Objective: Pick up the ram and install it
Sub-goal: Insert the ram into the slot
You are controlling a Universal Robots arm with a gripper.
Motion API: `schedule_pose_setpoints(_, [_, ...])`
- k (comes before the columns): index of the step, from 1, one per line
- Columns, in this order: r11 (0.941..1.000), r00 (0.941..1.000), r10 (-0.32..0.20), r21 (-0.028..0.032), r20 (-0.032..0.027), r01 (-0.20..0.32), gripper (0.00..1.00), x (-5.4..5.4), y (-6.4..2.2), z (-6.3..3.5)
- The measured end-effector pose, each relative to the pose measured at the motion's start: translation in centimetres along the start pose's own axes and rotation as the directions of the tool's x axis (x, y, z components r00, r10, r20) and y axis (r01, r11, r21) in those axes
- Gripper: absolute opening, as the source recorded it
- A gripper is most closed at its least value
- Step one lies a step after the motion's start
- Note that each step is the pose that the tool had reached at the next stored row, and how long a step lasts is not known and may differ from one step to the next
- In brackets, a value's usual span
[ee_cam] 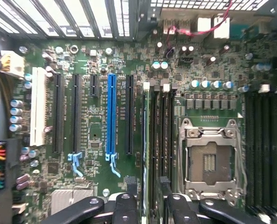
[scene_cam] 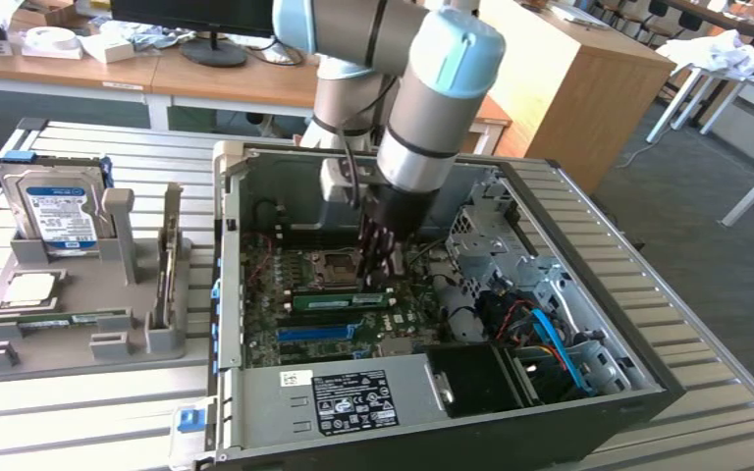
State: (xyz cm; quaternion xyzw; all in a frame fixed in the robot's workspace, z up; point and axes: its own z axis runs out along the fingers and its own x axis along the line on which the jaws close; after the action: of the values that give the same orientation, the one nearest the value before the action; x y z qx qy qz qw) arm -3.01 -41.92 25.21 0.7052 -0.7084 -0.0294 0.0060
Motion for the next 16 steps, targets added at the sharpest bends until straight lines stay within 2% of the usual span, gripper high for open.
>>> schedule_pose_setpoints(8, [1.0, 1.0, 0.0, -0.0002, -0.0002, 0.0, 0.31, -0.1, 0.16, -3.22])
schedule_pose_setpoints(16, [1.0, 1.0, 0.0, -0.0001, -0.0006, 0.0, 0.31, -0.2, 0.29, -5.82])
